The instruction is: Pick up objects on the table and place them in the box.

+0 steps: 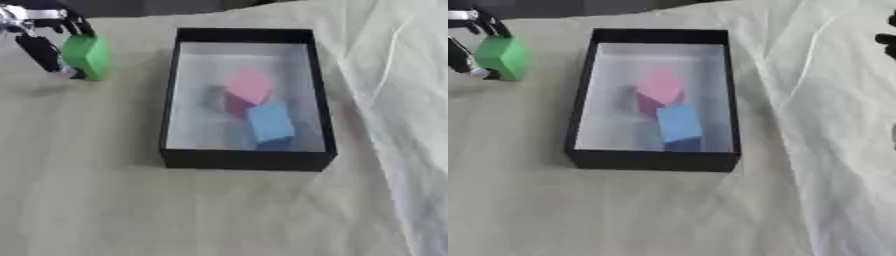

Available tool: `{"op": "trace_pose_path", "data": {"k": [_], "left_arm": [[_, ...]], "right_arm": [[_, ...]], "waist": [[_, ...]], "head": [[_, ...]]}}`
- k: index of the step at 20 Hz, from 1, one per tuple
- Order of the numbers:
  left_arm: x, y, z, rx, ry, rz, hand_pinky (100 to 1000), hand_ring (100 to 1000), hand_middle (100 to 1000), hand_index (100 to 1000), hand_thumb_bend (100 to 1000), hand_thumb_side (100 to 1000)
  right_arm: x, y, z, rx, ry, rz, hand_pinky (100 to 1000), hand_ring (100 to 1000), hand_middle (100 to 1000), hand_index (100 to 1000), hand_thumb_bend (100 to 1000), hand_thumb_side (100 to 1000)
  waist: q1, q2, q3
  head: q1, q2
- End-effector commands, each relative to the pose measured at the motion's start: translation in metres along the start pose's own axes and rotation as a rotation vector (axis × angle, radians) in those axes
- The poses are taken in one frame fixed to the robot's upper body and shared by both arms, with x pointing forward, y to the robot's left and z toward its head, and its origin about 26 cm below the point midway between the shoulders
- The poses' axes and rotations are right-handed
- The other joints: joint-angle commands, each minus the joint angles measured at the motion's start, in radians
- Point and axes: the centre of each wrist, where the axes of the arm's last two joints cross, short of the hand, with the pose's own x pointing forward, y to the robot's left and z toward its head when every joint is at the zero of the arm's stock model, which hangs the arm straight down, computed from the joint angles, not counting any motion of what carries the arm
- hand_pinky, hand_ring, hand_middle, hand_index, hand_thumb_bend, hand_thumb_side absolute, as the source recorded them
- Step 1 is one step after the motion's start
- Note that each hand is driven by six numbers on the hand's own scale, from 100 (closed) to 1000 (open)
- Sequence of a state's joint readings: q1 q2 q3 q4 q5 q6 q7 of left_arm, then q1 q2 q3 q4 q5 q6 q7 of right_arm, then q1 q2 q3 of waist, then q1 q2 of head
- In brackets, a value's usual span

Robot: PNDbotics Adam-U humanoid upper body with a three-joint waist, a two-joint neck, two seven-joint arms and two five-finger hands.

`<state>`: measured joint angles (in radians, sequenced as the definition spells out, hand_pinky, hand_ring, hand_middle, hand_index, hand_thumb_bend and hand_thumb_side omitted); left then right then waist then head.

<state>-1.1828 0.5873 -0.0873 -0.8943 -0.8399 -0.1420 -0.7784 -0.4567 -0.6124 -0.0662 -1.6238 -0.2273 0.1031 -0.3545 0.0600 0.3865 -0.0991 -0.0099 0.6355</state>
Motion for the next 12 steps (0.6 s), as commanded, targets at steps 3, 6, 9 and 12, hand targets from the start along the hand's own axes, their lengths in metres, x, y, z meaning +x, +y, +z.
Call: {"op": "trace_pose_path", "data": {"k": [3, 6, 9, 12], "left_arm": [[-0.002, 0.010, 0.006, 0.041, 0.005, 0.004, 873, 832, 766, 826, 448, 100], [0.000, 0.011, 0.005, 0.048, -0.002, -0.003, 868, 818, 754, 823, 459, 100], [0.002, 0.016, 0.008, 0.060, -0.007, -0.027, 879, 826, 766, 826, 522, 100], [0.004, 0.027, 0.014, 0.088, -0.015, -0.052, 893, 836, 769, 826, 571, 100]], "right_arm": [[0.007, -0.006, -0.005, 0.000, -0.029, 0.026, 927, 817, 862, 879, 100, 963], [0.006, -0.007, -0.004, -0.001, -0.026, 0.033, 927, 817, 862, 879, 100, 964], [0.004, -0.009, -0.003, -0.002, -0.021, 0.042, 927, 818, 863, 879, 100, 965], [0.002, -0.009, -0.002, 0.001, -0.015, 0.049, 927, 818, 863, 880, 100, 967]], "waist": [[0.000, 0.002, -0.001], [-0.001, 0.004, 0.001], [-0.001, 0.003, 0.009], [0.000, -0.001, 0.015]], "head": [[0.006, -0.017], [0.005, -0.015], [0.001, -0.008], [-0.008, 0.000]]}}
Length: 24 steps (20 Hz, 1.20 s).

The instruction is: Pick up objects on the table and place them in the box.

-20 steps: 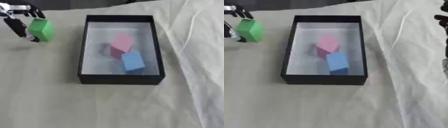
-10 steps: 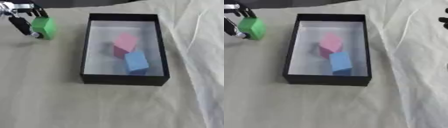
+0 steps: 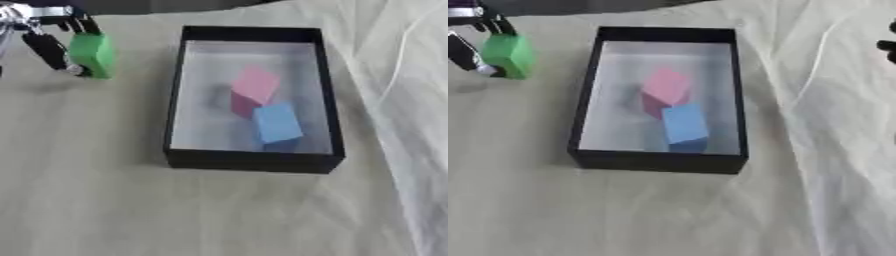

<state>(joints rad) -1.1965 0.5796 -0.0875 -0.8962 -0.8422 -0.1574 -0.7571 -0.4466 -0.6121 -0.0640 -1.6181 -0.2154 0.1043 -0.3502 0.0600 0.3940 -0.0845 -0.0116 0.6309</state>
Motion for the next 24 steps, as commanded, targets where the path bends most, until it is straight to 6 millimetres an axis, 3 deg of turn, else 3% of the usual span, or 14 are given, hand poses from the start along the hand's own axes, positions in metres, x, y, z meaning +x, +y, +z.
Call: {"op": "trace_pose_path", "data": {"k": [1, 7, 12, 24], "left_arm": [[-0.001, 0.026, 0.016, 0.066, 0.004, -0.039, 895, 838, 776, 830, 583, 100], [-0.002, 0.034, 0.022, 0.103, 0.005, -0.036, 904, 851, 791, 846, 618, 100], [-0.006, 0.030, 0.020, 0.112, 0.022, -0.020, 914, 890, 813, 891, 636, 100], [-0.014, 0.023, 0.018, 0.097, 0.061, 0.018, 910, 893, 824, 884, 612, 100]], "right_arm": [[0.006, -0.009, -0.004, -0.002, -0.025, 0.034, 927, 818, 863, 879, 100, 968], [0.006, -0.009, -0.004, 0.003, -0.025, 0.035, 928, 817, 863, 879, 100, 968], [0.007, -0.008, -0.005, 0.004, -0.031, 0.034, 928, 818, 864, 879, 100, 970], [0.008, -0.008, -0.006, -0.001, -0.034, 0.035, 929, 819, 866, 879, 100, 979]], "waist": [[0.000, -0.009, 0.002], [-0.001, -0.006, -0.002], [-0.003, 0.004, -0.008], [-0.003, 0.038, -0.011]], "head": [[-0.008, 0.005], [-0.008, -0.007], [0.002, -0.024], [0.019, -0.042]]}}
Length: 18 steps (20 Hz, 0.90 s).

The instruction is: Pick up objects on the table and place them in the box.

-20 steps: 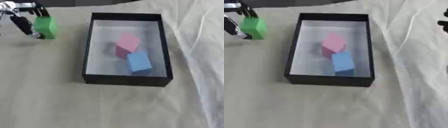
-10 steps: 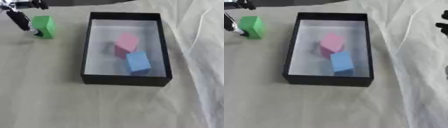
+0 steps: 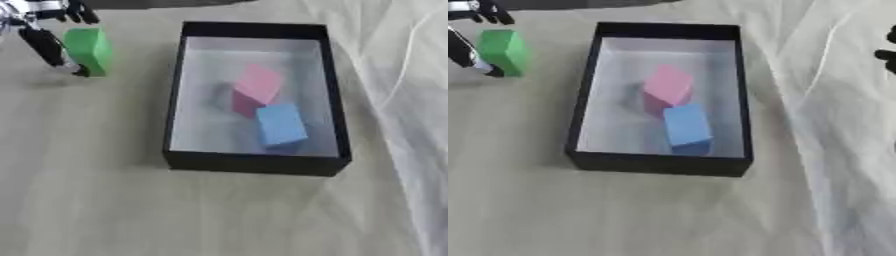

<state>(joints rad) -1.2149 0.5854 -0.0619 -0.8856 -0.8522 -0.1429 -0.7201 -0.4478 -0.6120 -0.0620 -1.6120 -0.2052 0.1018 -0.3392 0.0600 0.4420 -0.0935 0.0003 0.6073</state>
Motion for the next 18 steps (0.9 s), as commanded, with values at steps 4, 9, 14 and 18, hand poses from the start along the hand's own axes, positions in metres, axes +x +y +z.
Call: {"op": "trace_pose_path", "data": {"k": [4, 9, 14, 18], "left_arm": [[-0.0123, 0.0117, 0.0112, 0.028, 0.049, 0.009, 891, 877, 808, 877, 574, 100], [-0.0125, 0.0084, 0.0092, 0.018, 0.051, 0.025, 865, 829, 766, 855, 498, 100], [-0.0112, 0.0081, 0.0085, 0.034, 0.042, 0.039, 833, 790, 729, 822, 418, 100], [-0.0091, 0.0100, 0.0086, 0.045, 0.032, 0.043, 795, 736, 669, 773, 268, 100]], "right_arm": [[0.0093, -0.0075, -0.0051, -0.011, -0.034, 0.024, 930, 819, 866, 879, 100, 980], [0.0084, -0.0071, -0.0045, -0.008, -0.032, 0.025, 930, 819, 867, 880, 100, 981], [0.0059, -0.0072, -0.0033, -0.006, -0.024, 0.028, 931, 820, 867, 880, 100, 982], [0.0043, -0.0086, -0.0025, -0.006, -0.020, 0.034, 931, 820, 868, 881, 100, 981]], "waist": [[-0.004, -0.003, -0.007], [-0.005, 0.000, -0.009], [-0.003, -0.002, -0.009], [-0.003, -0.010, -0.005]], "head": [[0.014, -0.026], [0.014, -0.027], [0.012, -0.024], [0.006, -0.010]]}}
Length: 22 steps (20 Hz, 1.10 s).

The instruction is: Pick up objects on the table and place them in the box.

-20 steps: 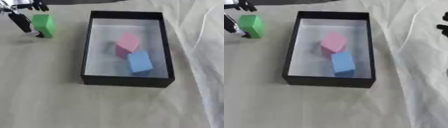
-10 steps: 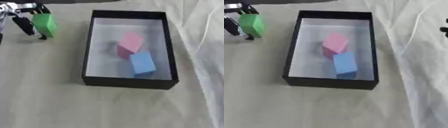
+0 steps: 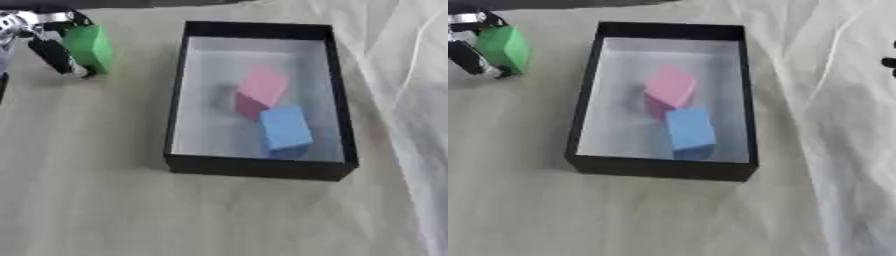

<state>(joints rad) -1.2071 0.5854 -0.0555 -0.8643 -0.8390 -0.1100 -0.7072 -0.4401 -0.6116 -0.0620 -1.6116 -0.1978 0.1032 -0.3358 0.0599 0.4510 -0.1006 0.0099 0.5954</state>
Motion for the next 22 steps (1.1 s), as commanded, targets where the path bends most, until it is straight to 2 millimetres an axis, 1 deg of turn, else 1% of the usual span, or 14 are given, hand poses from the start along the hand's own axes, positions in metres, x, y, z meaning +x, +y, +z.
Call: {"op": "trace_pose_path", "data": {"k": [1, 2, 3, 6, 8, 10, 12, 15, 19, 22], "left_arm": [[-0.001, 0.018, 0.011, 0.054, -0.004, -0.008, 793, 726, 656, 761, 249, 100], [0.000, 0.019, 0.011, 0.060, -0.008, -0.012, 785, 710, 627, 743, 227, 100], [0.002, 0.021, 0.012, 0.071, -0.016, -0.017, 779, 700, 617, 735, 217, 100], [0.010, 0.029, 0.014, 0.106, -0.049, -0.042, 770, 693, 609, 727, 212, 100], [0.022, 0.038, 0.017, 0.134, -0.094, -0.078, 763, 686, 602, 722, 213, 100], [0.038, 0.047, 0.020, 0.158, -0.168, -0.112, 754, 680, 595, 718, 211, 100], [0.057, 0.055, 0.022, 0.169, -0.247, -0.137, 752, 678, 593, 717, 224, 100], [0.096, 0.062, 0.025, 0.191, -0.404, -0.161, 740, 667, 581, 712, 239, 100], [0.141, 0.060, 0.029, 0.229, -0.576, -0.133, 730, 658, 569, 711, 223, 100], [0.177, 0.056, 0.033, 0.231, -0.675, -0.125, 729, 660, 571, 711, 238, 100]], "right_arm": [[0.006, -0.008, -0.004, -0.008, -0.024, 0.024, 931, 820, 868, 881, 100, 980], [0.005, -0.008, -0.004, -0.007, -0.022, 0.025, 931, 820, 868, 881, 100, 980], [0.004, -0.008, -0.003, -0.006, -0.019, 0.026, 931, 820, 868, 881, 100, 980], [0.001, -0.010, -0.001, -0.008, -0.008, 0.030, 932, 820, 869, 881, 100, 975], [-0.002, -0.013, 0.001, -0.012, 0.002, 0.033, 932, 820, 869, 882, 100, 971], [-0.005, -0.015, 0.002, -0.017, 0.011, 0.034, 932, 821, 870, 883, 100, 964], [-0.006, -0.016, 0.003, -0.017, 0.014, 0.033, 932, 821, 871, 883, 100, 955], [-0.004, -0.017, 0.002, -0.010, 0.007, 0.024, 932, 822, 872, 884, 100, 939], [0.001, -0.016, -0.001, -0.002, -0.008, 0.006, 932, 822, 873, 884, 100, 927], [0.005, -0.015, -0.004, 0.000, -0.018, -0.015, 932, 822, 873, 885, 100, 920]], "waist": [[-0.002, -0.023, 0.003], [-0.002, -0.027, 0.005], [-0.001, -0.033, 0.007], [-0.002, -0.055, 0.018], [-0.003, -0.074, 0.031], [-0.003, -0.098, 0.046], [-0.002, -0.121, 0.055], [0.001, -0.160, 0.065], [0.006, -0.195, 0.069], [0.014, -0.217, 0.066]], "head": [[-0.007, 0.007], [-0.009, 0.010], [-0.013, 0.016], [-0.023, 0.036], [-0.040, 0.057], [-0.058, 0.079], [-0.073, 0.101], [-0.092, 0.130], [-0.102, 0.149], [-0.101, 0.161]]}}
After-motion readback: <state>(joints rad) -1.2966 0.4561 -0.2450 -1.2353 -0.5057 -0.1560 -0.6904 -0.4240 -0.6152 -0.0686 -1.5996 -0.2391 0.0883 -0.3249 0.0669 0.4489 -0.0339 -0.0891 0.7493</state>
